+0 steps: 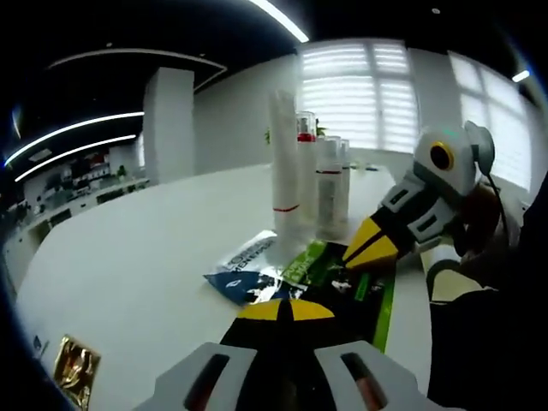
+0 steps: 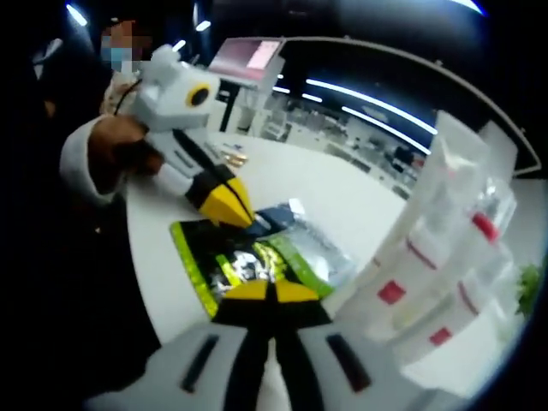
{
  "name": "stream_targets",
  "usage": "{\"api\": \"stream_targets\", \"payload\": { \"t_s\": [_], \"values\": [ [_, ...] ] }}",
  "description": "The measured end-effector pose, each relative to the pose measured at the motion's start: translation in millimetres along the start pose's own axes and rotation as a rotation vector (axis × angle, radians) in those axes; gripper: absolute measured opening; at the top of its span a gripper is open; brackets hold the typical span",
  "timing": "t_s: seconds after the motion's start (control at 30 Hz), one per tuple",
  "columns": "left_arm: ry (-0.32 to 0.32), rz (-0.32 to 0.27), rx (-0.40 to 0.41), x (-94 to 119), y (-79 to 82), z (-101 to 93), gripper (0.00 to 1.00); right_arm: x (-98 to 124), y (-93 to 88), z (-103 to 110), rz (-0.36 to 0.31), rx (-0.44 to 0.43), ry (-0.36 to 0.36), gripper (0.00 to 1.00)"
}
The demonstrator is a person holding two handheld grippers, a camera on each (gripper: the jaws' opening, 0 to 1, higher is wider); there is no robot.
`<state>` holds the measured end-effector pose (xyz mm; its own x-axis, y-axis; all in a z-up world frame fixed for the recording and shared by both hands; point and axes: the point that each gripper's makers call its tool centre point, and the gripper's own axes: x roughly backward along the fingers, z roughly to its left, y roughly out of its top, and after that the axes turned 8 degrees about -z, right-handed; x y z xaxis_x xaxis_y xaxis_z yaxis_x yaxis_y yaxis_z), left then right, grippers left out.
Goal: Arrange the skincare products in the storage area until every visible bottle or jar stands upright without overlapping.
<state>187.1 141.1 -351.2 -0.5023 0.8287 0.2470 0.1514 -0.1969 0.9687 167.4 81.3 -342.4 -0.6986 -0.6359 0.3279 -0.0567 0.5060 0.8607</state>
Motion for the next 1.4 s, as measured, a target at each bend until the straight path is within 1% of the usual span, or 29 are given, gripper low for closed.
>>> {"api": "stream_targets", "payload": {
  "t_s": [0.17,0.23,0.27,0.3,0.33,0.4,0.43,0.57,0.6,0.63,0.67,0.7,0.73,0.77,0.8,0.83,0.87,0.9,0.93,0.97,1.0,1.03,1.1,1.13,1.23,1.27,1.3,1.33,1.4],
  "values": [
    [-0.031,-0.003,0.050,0,1.8,-6.4,0.00,0,0.2,0,0.007,-0.016,-0.007,0.00],
    [-0.026,-0.039,0.072,0,8.6,-7.2,0.00,2,0.9,2,0.045,0.056,0.011,0.00],
    [-0.030,-0.084,0.103,0,16.8,-8.7,0.00,4,1.7,4,0.060,0.065,0.020,0.00],
    [-0.035,-0.097,0.114,1,19.5,-9.6,0.00,4,5.8,3,0.055,0.047,0.007,0.00],
    [-0.039,-0.096,0.135,3,20.3,-9.7,0.00,2,17.2,-1,0.001,0.035,-0.024,0.00],
    [-0.040,-0.104,0.163,7,22.5,-8.7,0.00,2,44.0,0,-0.121,0.010,-0.038,0.00],
    [-0.044,-0.111,0.178,8,24.1,-8.4,0.00,3,52.4,0,-0.151,-0.010,-0.043,0.00],
    [-0.047,-0.140,0.221,16,31.9,-4.5,0.00,4,60.2,-1,-0.152,0.013,-0.072,0.00],
    [-0.045,-0.147,0.226,19,34.2,-2.9,0.00,4,63.1,-4,-0.171,-0.015,-0.091,0.00],
    [-0.037,-0.159,0.235,22,37.3,-0.3,0.00,5,67.8,-7,-0.203,-0.069,-0.109,0.00],
    [0.003,-0.219,0.258,26,47.7,8.0,0.00,5,70.9,-9,-0.227,-0.131,-0.110,0.00],
    [-0.010,-0.288,0.322,37,61.2,10.9,0.00,5,72.9,-7,-0.239,-0.186,-0.096,0.00],
    [-0.049,-0.318,0.372,47,69.2,10.9,0.00,6,77.2,-7,-0.261,-0.219,-0.096,0.00],
    [-0.024,-0.363,0.413,56,77.4,22.1,0.00,7,83.6,-8,-0.299,-0.227,-0.101,0.00],
    [0.007,-0.401,0.403,67,82.9,33.3,0.00,7,86.5,-9,-0.313,-0.236,-0.107,0.00],
    [0.036,-0.414,0.392,76,84.6,43.2,0.00,7,87.3,-10,-0.315,-0.254,-0.119,0.00],
    [0.038,-0.407,0.396,84,83.6,48.5,0.00,7,87.8,-9,-0.312,-0.257,-0.118,0.00],
    [0.065,-0.435,0.409,92,86.6,57.7,0.00,6,88.4,-7,-0.309,-0.272,-0.114,0.00],
    [0.076,-0.457,0.422,98,88.8,62.7,0.00,5,85.5,1,-0.279,-0.326,-0.096,0.00],
    [0.071,-0.476,0.460,104,90.1,67.9,0.00,1,89.4,7,-0.285,-0.335,-0.063,0.00],
    [0.071,-0.492,0.495,110,90.9,72.8,0.00,-1,92.3,9,-0.297,-0.327,-0.058,0.00],
    [0.077,-0.509,0.503,115,91.5,76.4,0.00,-4,93.9,13,-0.291,-0.330,-0.048,0.00],
    [0.095,-0.489,0.490,119,86.8,79.2,0.00,-8,96.2,18,-0.298,-0.307,-0.044,0.00],
    [0.117,-0.487,0.476,122,84.8,82.3,0.00,-11,96.0,23,-0.290,-0.301,-0.034,0.00],
    [0.149,-0.489,0.456,128,81.7,89.1,0.00,-17,99.7,31,-0.304,-0.295,-0.008,0.00],
    [0.146,-0.484,0.462,129,80.2,90.6,0.00,-18,102.6,33,-0.319,-0.259,0.025,0.00],
    [0.141,-0.487,0.475,131,78.7,92.6,0.00,-21,97.7,35,-0.286,-0.252,0.031,0.00],
    [0.141,-0.491,0.486,132,77.7,94.2,0.00,-25,96.2,32,-0.283,-0.201,-0.001,0.00],
    [0.142,-0.471,0.488,131,73.2,95.9,0.00,-29,93.2,33,-0.275,-0.162,-0.002,0.00]
  ]
}}
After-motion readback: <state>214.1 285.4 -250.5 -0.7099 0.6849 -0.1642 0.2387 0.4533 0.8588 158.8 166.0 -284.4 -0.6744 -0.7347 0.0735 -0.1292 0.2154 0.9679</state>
